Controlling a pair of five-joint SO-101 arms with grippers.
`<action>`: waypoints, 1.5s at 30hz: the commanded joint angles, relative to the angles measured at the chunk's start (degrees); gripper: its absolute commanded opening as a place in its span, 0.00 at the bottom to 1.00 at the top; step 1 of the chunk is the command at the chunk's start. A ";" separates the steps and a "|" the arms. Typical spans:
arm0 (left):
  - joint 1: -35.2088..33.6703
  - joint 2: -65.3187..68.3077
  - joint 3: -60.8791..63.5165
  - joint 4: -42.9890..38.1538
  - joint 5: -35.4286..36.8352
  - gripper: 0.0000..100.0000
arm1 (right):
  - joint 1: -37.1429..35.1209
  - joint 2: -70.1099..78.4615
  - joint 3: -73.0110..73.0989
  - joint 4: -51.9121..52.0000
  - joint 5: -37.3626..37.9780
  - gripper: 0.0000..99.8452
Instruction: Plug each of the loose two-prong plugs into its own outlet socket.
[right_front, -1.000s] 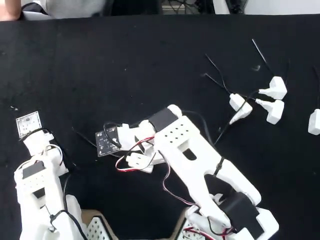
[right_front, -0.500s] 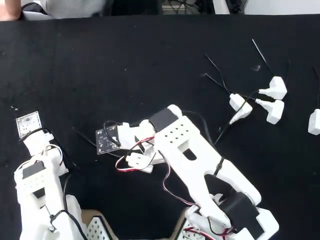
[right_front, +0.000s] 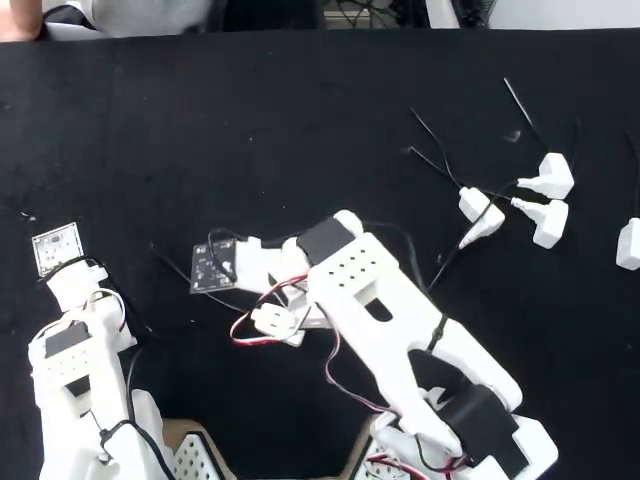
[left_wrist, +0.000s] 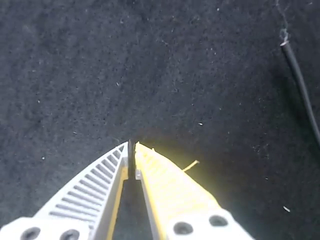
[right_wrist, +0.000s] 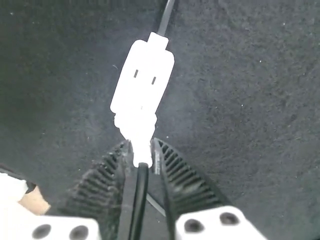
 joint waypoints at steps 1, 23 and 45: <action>-0.48 -1.05 -0.57 -0.35 0.44 0.03 | -4.66 -0.22 0.40 -0.62 -1.49 0.01; -0.48 -1.05 -0.57 -0.35 0.44 0.03 | 2.11 -0.40 2.07 -5.98 -2.99 0.01; -0.48 -1.05 -0.57 -0.35 0.44 0.03 | -4.66 -4.09 4.53 -5.98 -15.03 0.13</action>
